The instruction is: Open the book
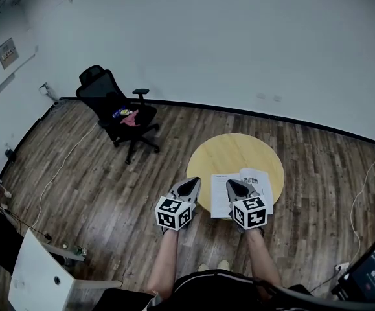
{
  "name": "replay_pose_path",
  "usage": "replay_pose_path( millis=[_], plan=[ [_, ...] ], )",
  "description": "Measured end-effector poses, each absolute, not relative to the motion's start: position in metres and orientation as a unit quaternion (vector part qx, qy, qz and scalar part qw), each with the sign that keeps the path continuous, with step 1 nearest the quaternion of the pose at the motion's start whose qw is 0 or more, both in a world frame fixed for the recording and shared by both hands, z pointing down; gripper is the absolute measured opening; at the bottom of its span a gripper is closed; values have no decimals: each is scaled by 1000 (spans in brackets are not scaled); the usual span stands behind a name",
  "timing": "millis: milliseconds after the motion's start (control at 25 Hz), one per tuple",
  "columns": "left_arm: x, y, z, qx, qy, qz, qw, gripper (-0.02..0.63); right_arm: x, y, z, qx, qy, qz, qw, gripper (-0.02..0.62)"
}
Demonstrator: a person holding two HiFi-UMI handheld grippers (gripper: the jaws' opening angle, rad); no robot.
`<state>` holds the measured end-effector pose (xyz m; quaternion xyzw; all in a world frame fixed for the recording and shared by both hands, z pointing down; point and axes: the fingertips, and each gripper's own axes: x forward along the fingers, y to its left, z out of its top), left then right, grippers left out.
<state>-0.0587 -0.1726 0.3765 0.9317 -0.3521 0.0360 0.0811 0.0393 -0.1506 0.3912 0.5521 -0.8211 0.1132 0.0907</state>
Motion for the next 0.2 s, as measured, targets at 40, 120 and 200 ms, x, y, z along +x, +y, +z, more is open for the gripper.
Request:
replay_pose_path(
  millis=[40, 120, 200],
  plan=[
    [-58, -172, 377, 932, -352, 36, 81, -2, 40, -150, 392, 552, -821, 113, 90, 5],
    [-56, -171, 378, 932, -351, 36, 80, -2, 41, -149, 393, 551, -822, 113, 89, 5],
    [-54, -170, 379, 933, -350, 36, 79, -2, 42, -148, 394, 550, -823, 112, 88, 5]
  ],
)
